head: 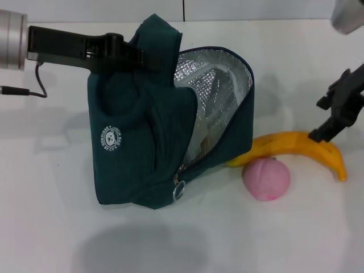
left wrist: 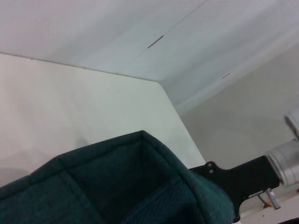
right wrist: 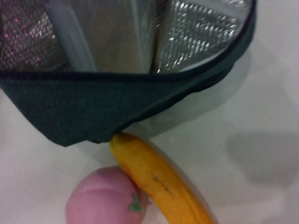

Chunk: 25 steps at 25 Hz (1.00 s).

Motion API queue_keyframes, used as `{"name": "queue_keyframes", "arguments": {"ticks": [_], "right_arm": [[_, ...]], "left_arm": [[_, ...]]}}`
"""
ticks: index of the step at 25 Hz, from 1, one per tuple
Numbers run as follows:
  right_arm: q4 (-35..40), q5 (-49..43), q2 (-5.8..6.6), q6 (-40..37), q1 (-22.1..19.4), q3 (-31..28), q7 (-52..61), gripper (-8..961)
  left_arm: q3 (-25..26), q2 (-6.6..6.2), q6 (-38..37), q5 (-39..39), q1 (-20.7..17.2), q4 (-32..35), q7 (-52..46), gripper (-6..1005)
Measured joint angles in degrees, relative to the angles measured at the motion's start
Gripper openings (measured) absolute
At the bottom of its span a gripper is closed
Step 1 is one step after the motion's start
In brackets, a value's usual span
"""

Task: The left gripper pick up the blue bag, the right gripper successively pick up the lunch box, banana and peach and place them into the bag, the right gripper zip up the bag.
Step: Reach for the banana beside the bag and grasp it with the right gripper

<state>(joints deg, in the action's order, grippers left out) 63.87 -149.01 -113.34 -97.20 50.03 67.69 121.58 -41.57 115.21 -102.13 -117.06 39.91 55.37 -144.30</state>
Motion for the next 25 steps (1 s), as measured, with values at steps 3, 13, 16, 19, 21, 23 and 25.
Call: {"name": "queue_keyframes", "arguments": {"ticks": [3, 13, 16, 19, 21, 23, 25], "right_arm": [[-3.1, -0.35, -0.34, 1.27, 0.24, 0.04, -0.64, 806], [-9.12, -3.17, -2.0, 6.5, 0.18, 1.16, -0.61, 799], [-10.44, -3.17, -2.01, 7.8, 0.17, 1.39, -0.62, 797], [-11.58, -3.12, -2.03, 9.38, 0.17, 2.08, -0.64, 795], [-11.96, -3.04, -2.05, 10.2, 0.05, 2.58, -0.64, 793], [-12.12, -2.95, -2.14, 11.02, -0.2, 2.76, -0.64, 792], [-12.43, -2.79, -2.31, 11.99, -0.42, 2.84, -0.64, 790]], "left_arm": [[0.0, 0.01, 0.01, 0.01, 0.0, 0.0, -0.01, 57], [-0.01, 0.13, 0.01, 0.01, 0.0, 0.0, 0.27, 58], [-0.12, 0.18, 0.01, 0.01, 0.0, 0.0, 0.29, 58], [-0.14, 0.21, 0.01, 0.01, 0.0, 0.0, 0.31, 58], [-0.11, 0.2, 0.01, 0.0, 0.0, 0.0, 0.32, 58], [-0.12, 0.2, 0.01, 0.0, 0.0, 0.0, 0.35, 59], [-0.15, 0.19, 0.01, -0.01, 0.07, 0.0, 0.38, 59]]}}
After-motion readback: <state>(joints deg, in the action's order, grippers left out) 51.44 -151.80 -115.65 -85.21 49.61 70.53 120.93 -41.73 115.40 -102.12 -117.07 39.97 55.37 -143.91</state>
